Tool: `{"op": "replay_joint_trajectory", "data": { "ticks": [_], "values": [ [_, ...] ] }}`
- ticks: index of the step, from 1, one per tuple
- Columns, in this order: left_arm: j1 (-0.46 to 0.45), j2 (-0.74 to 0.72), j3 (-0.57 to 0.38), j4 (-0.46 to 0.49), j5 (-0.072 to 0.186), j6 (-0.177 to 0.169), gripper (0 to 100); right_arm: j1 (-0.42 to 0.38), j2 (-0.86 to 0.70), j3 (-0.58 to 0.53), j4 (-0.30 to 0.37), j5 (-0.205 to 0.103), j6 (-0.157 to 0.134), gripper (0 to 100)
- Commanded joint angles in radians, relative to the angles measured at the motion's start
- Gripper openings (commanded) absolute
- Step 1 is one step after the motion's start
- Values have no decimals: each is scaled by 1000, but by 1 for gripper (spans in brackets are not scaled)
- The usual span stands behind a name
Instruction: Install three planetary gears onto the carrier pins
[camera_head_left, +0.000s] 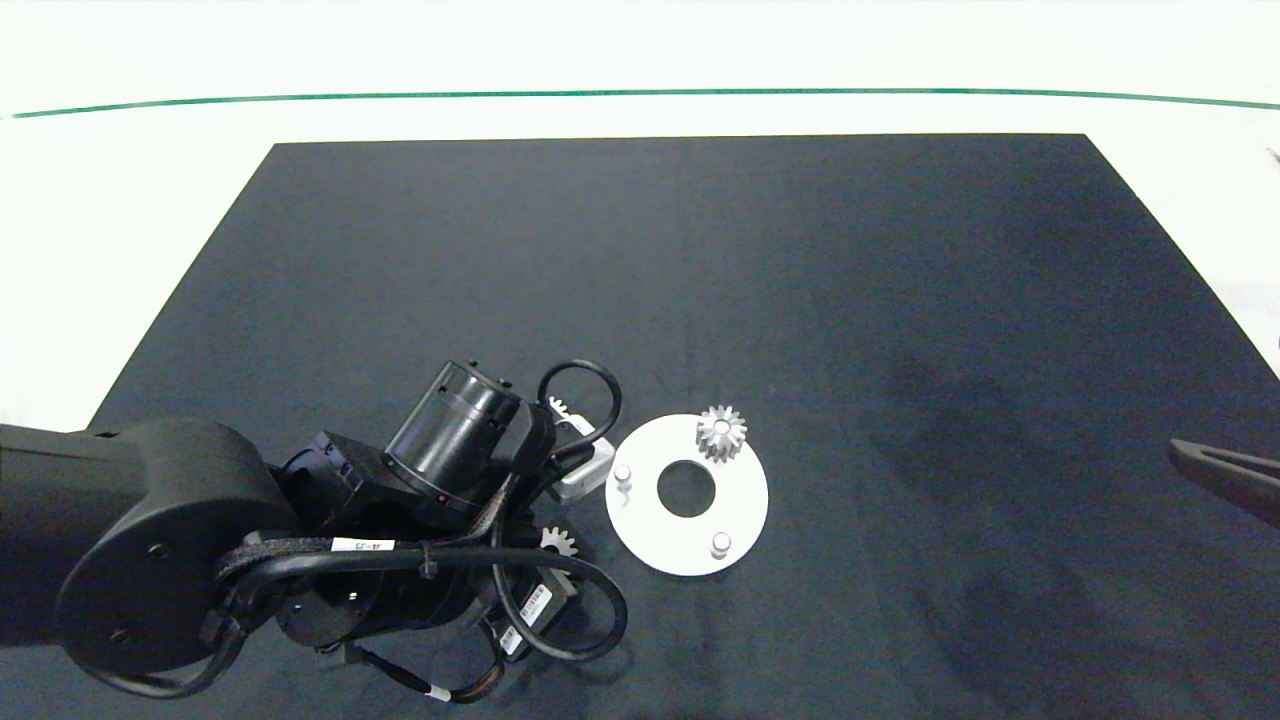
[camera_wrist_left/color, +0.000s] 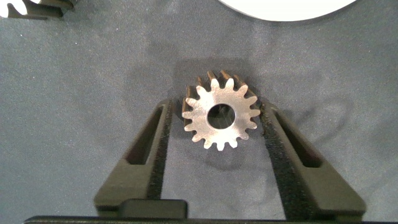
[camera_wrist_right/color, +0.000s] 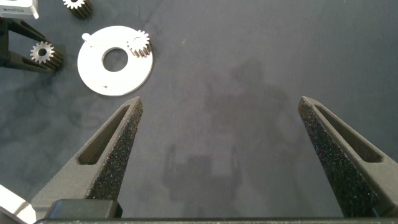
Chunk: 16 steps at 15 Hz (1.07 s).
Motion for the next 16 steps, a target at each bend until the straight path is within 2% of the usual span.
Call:
{"op": "replay_joint_trajectory", "data": {
  "ticks": [1, 4, 8, 14, 16],
  "values": [
    [0, -5, 5, -2, 2, 1, 48, 0, 6, 0, 1, -2, -1, 100],
    [2, -14, 43, -24, 2, 1, 42, 0, 7, 3, 1, -2, -1, 100],
    [0, -17, 60, -28, 3, -3, 33, 0, 7, 3, 1, -2, -1, 100],
    [-5, -34, 77, -85, 0, -9, 21, 0, 10, 4, 1, -2, -1, 100],
    [-12, -69, 74, -81, 0, -26, 18, 0, 10, 4, 1, -2, -1, 100]
  ]
}}
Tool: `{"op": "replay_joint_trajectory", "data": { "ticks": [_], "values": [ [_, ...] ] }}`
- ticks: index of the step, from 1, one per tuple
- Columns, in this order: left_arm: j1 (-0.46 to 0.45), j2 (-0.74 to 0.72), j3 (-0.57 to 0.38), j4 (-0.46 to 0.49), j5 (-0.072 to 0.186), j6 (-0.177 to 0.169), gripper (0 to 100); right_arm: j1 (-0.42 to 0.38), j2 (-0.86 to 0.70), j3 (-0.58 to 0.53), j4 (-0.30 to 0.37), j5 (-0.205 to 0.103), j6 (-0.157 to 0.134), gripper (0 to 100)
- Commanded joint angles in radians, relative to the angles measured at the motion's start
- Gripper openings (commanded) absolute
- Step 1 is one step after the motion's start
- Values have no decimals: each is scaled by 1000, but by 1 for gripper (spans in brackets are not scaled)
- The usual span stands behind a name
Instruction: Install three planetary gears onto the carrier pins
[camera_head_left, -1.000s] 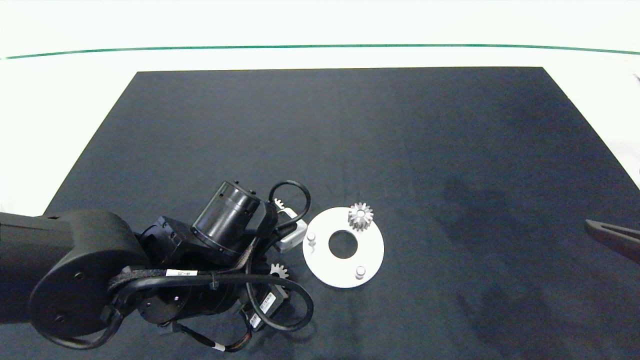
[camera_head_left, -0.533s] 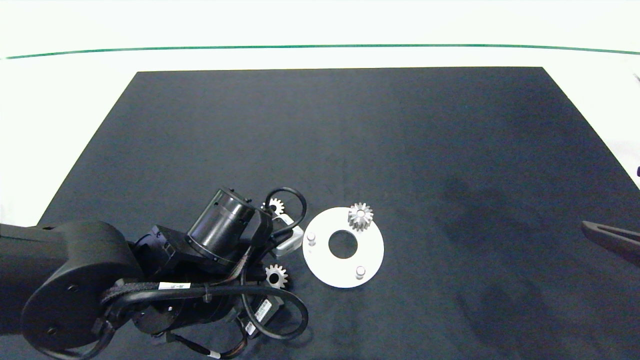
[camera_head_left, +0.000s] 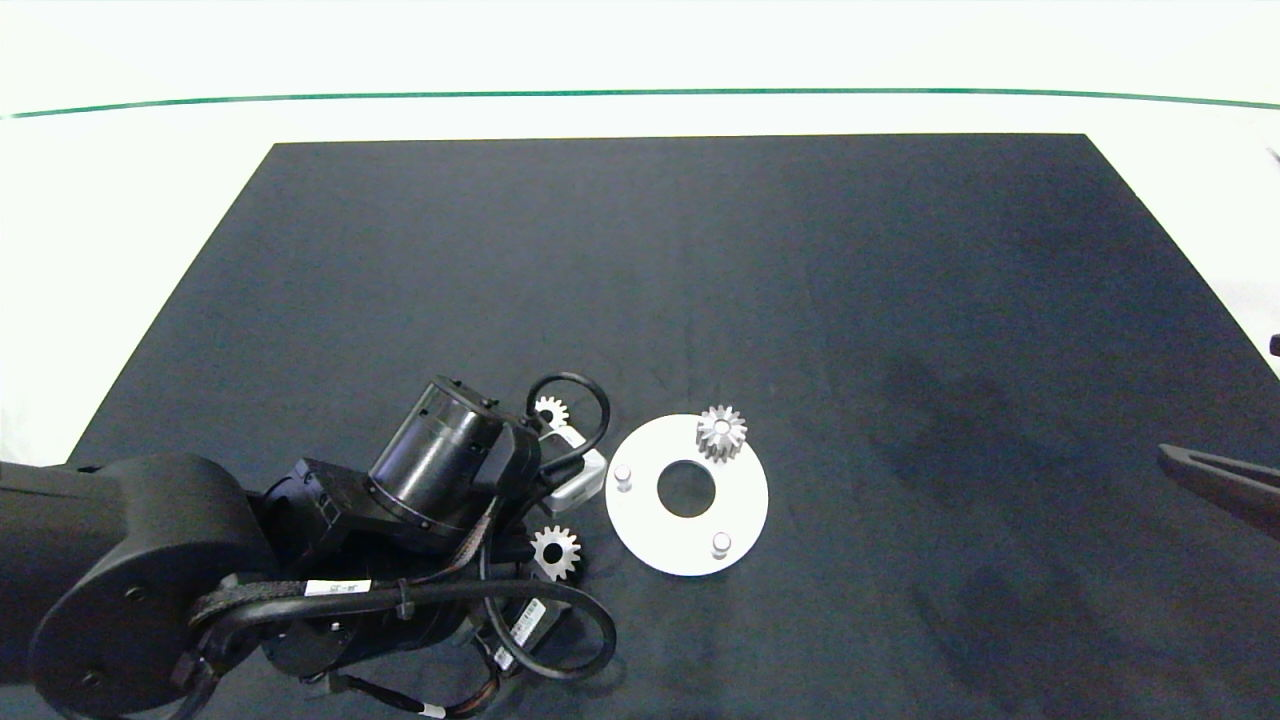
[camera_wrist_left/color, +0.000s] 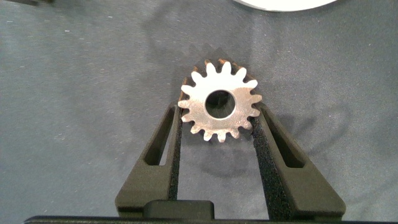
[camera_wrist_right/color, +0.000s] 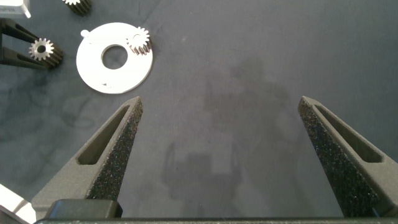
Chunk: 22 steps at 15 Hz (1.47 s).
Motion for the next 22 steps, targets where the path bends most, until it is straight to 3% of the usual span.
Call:
{"op": "replay_joint_trajectory", "data": {
  "ticks": [1, 7, 10, 16, 20, 22],
  "values": [
    [-15, -61, -1, 4, 2, -17, 15, 0, 0, 0, 2, -2, -1, 100],
    [-42, -118, -1, 33, 2, -16, 13, 0, 2, 2, 2, -2, -1, 100],
    [-128, -133, -15, 30, 4, -16, 13, -1, 0, 3, 2, -2, -1, 100],
    [-191, -18, -127, -5, 2, -13, 13, -1, -4, 3, 2, -3, -3, 100],
    [-219, 86, -188, -80, 4, -3, 13, -1, -16, 3, 3, -2, -4, 100],
    [-220, 117, -225, -80, 5, 23, 13, 0, -18, 2, 2, -2, -4, 100]
  ]
}}
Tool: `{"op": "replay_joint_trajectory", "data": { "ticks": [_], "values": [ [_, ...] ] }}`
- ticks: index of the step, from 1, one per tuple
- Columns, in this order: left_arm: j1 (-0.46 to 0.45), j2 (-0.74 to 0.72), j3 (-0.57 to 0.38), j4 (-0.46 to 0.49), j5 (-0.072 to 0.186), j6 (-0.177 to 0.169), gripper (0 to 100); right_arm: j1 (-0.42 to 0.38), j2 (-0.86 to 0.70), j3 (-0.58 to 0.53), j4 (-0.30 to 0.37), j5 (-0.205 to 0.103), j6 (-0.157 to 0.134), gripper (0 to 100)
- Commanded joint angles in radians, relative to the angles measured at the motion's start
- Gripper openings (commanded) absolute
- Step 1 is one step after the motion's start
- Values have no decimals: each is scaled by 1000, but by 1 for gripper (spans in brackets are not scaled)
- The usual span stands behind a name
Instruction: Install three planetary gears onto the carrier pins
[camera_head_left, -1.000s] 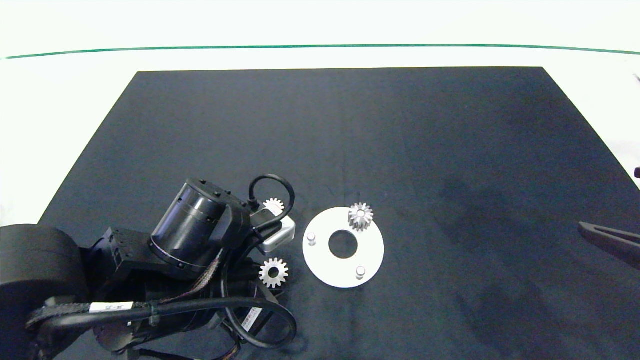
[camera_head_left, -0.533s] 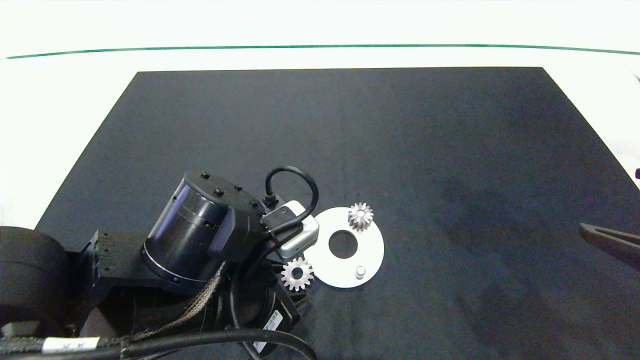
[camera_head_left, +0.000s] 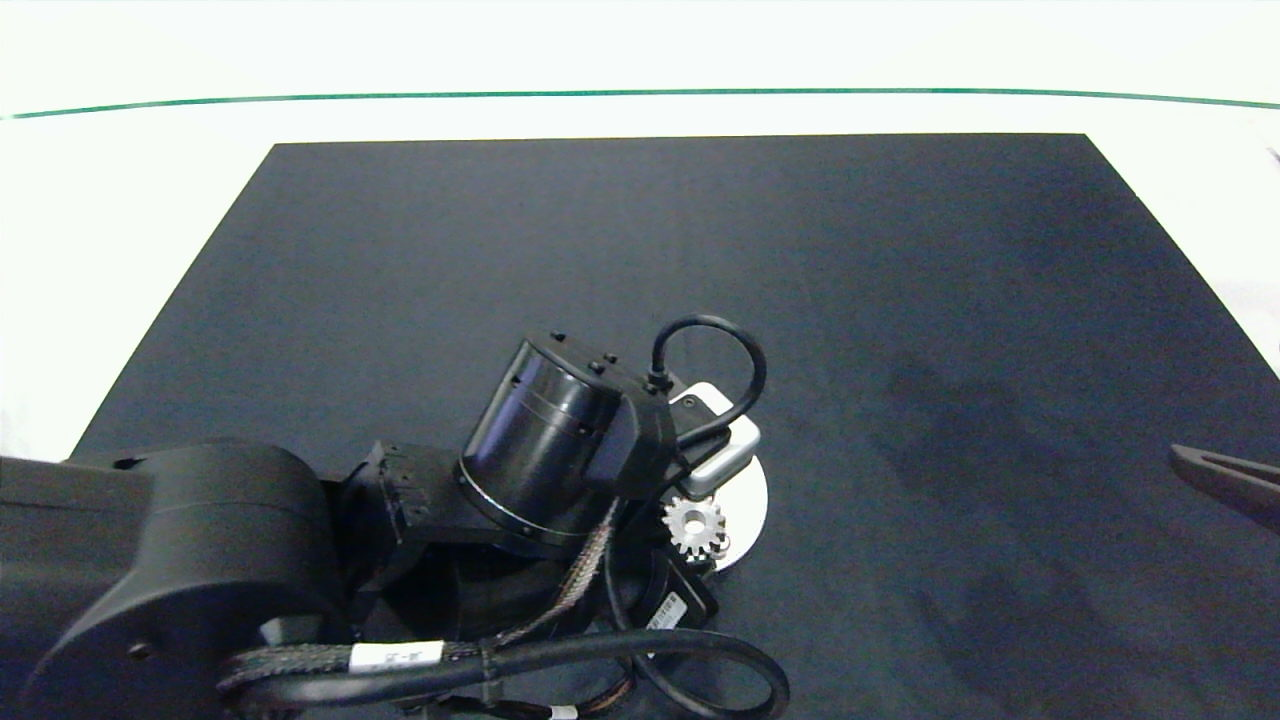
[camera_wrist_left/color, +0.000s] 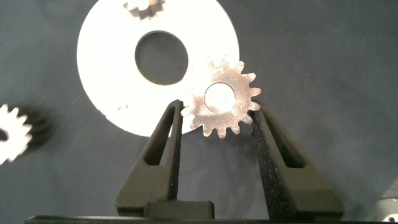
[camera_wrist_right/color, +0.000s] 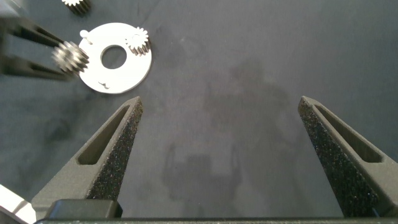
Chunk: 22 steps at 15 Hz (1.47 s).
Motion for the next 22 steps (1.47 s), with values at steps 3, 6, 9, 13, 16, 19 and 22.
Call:
{"op": "replay_joint_trajectory", "data": {
  "ticks": [3, 6, 9, 13, 16, 19, 22],
  "values": [
    [-9, 102, -90, -3, 23, 70, 13, 2, -5, -2, 3, -1, -11, 100],
    [-12, 131, -110, -2, 26, 83, 13, 2, -10, -2, 1, -1, -11, 100],
    [-13, 138, -110, 0, 26, 89, 13, 2, -10, -2, 1, -1, -11, 100],
    [-12, 130, -101, 1, 26, 89, 13, 2, -10, -2, 1, -1, -11, 100],
    [-9, 124, -84, 1, 26, 87, 13, 3, -10, -2, 1, 1, -11, 100],
    [-5, 116, -75, 1, 26, 86, 13, 3, -8, 0, 1, 1, -13, 100],
    [-5, 112, -58, 0, 26, 83, 13, 3, -7, 0, 3, 1, -13, 100]
  ]
}}
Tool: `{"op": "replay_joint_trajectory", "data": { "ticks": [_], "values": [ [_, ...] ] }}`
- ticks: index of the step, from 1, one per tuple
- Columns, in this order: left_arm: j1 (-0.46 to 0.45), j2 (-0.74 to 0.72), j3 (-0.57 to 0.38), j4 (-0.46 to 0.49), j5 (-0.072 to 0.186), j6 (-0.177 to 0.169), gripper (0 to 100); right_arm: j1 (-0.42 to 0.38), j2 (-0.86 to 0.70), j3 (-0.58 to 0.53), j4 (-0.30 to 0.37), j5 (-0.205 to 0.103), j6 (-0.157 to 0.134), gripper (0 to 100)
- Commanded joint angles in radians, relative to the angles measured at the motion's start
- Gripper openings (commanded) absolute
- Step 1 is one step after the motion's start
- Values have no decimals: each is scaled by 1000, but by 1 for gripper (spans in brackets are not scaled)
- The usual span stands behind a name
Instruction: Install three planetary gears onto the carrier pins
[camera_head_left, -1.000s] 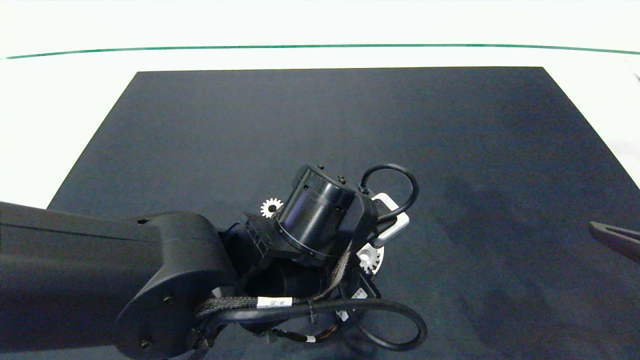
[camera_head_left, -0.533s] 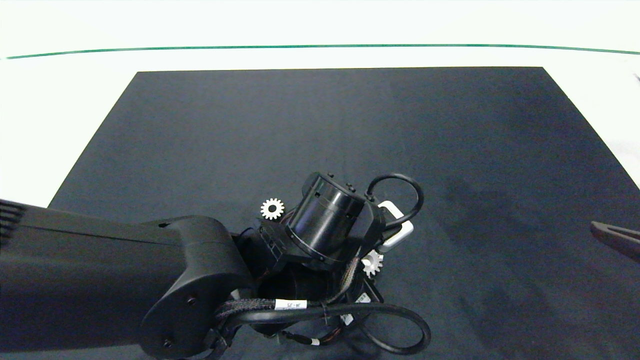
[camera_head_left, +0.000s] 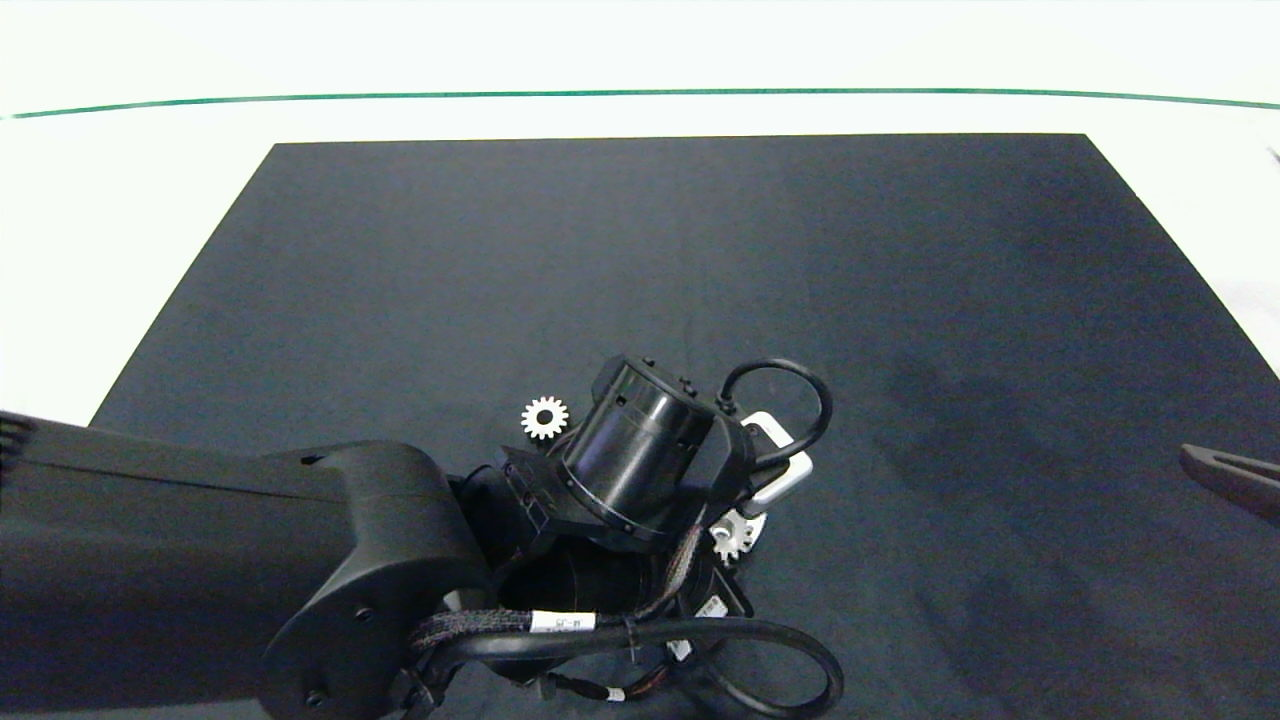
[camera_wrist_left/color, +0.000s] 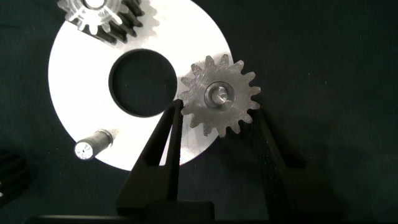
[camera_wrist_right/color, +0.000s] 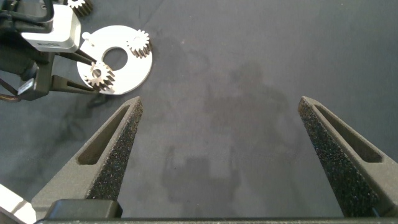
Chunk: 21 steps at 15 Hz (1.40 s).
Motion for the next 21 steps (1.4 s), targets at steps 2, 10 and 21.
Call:
{"op": "replay_joint_trajectory", "data": {
  "ticks": [2, 10, 21],
  "values": [
    [2, -11, 17, -3, 2, -1, 13, 1, 3, 1, 3, -2, -1, 100],
    [-6, -10, 7, -3, 2, 2, 13, 1, -2, 5, 1, -2, -11, 100],
    [-9, 3, 7, -4, 2, 4, 100, 1, -2, 5, 1, -2, -11, 100]
  ]
}}
